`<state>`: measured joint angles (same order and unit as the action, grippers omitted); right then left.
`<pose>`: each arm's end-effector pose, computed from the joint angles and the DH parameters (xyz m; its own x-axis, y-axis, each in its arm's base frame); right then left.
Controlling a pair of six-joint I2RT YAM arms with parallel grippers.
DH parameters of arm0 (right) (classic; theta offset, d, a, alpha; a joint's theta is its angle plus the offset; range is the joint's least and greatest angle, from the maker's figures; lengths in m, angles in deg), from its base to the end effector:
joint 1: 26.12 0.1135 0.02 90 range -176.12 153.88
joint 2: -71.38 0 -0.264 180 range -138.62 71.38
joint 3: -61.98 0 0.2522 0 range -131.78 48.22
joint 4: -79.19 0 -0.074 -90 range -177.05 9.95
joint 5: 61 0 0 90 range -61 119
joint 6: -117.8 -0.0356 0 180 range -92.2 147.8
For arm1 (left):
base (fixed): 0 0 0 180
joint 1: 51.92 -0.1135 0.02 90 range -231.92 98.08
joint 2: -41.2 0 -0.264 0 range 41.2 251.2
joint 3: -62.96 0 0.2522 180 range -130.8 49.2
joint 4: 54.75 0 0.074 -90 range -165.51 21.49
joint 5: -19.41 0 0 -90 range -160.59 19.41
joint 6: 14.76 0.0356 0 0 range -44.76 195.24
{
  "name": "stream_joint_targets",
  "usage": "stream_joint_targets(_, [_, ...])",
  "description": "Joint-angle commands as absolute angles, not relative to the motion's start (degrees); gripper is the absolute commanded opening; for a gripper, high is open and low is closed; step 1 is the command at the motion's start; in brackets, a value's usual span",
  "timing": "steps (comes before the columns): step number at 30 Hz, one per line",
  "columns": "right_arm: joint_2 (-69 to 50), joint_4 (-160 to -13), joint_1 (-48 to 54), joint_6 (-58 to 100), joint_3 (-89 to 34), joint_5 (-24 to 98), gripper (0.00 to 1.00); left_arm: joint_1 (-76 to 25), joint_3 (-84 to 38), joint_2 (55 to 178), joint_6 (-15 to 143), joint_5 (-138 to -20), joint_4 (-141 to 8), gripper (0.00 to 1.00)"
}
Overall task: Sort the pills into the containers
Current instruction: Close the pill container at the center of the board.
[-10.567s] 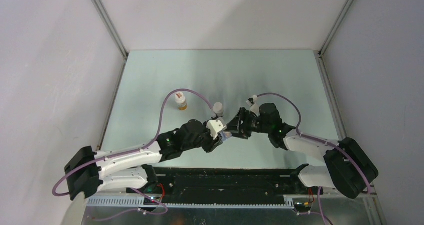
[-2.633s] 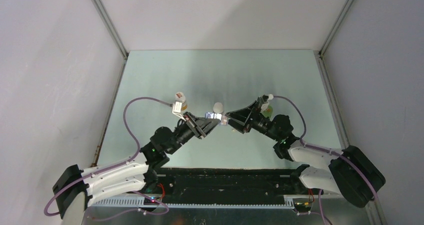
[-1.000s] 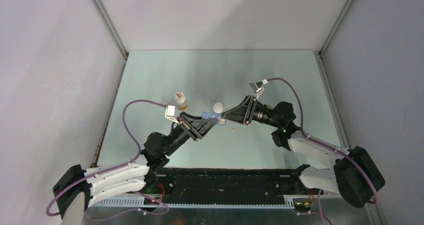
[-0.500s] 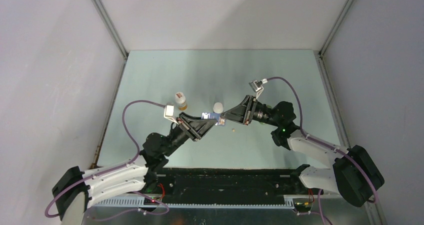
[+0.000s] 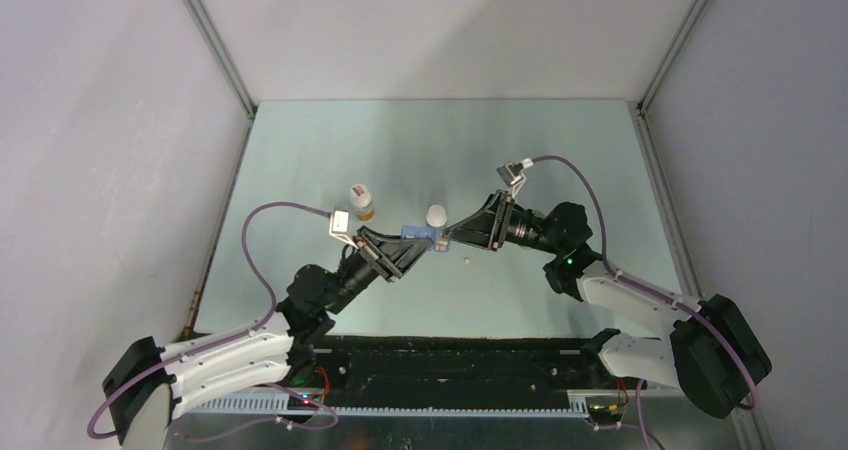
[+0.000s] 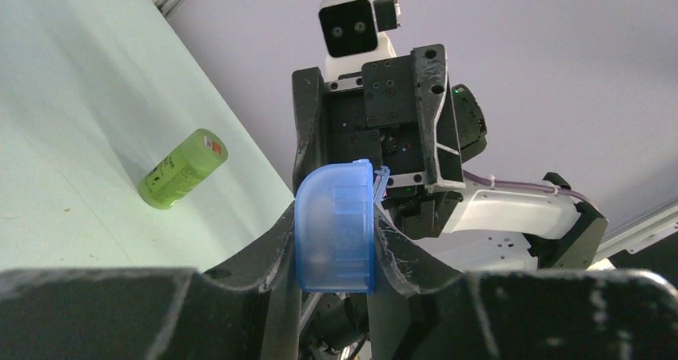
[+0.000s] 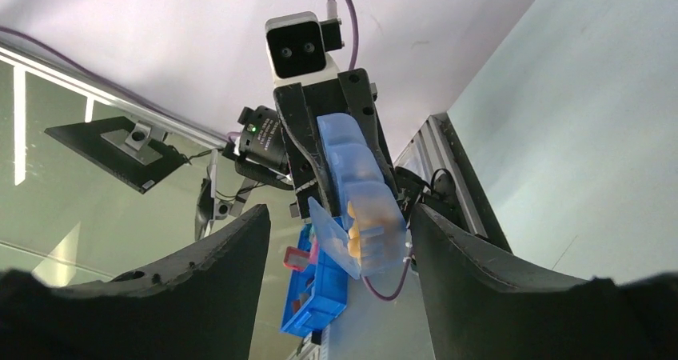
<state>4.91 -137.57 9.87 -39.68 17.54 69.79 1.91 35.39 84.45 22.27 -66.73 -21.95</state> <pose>0.1854 0.1634 0.2866 -0.8044 0.2801 -0.5239 -0.5562 -0.0456 0.8298 0.1053 -0.1400 0.2585 -0.5081 -0.6547 -0.5597 0.6009 0.1962 -0.7749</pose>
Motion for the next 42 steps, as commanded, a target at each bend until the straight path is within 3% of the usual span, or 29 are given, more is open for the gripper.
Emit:
stream_joint_targets(1, [6.17,-136.36,9.87,-37.92,15.54,69.66,0.69,1.77,35.13,83.85,22.33,-65.59,-21.97,0.0])
stream_joint_targets(8, [3.65,-136.86,10.41,-36.87,15.52,69.39,0.63,1.7,34.51,84.4,22.2,-67.53,-21.36,0.0])
stream_joint_targets(16, [1.38,-142.1,10.2,-40.21,15.52,68.42,0.44,1.74,34.06,85.73,22.42,-70.1,-20.97,0.0])
stream_joint_targets(28, [0.9,-144.24,10.09,-41.89,15.55,70.73,0.0,1.74,34.41,84.81,22.11,-69.92,-20.55,0.0])
stream_joint_targets(39, [3.45,-138.73,10.45,-40.92,15.57,69.21,0.0,1.72,33.94,83.76,21.78,-68.91,-23.55,0.0])
stream_joint_targets(42, [4.75,-134.49,10.51,-41.86,15.59,67.26,0.0,1.7,33.59,83.99,21.6,-69.14,-24.54,0.08])
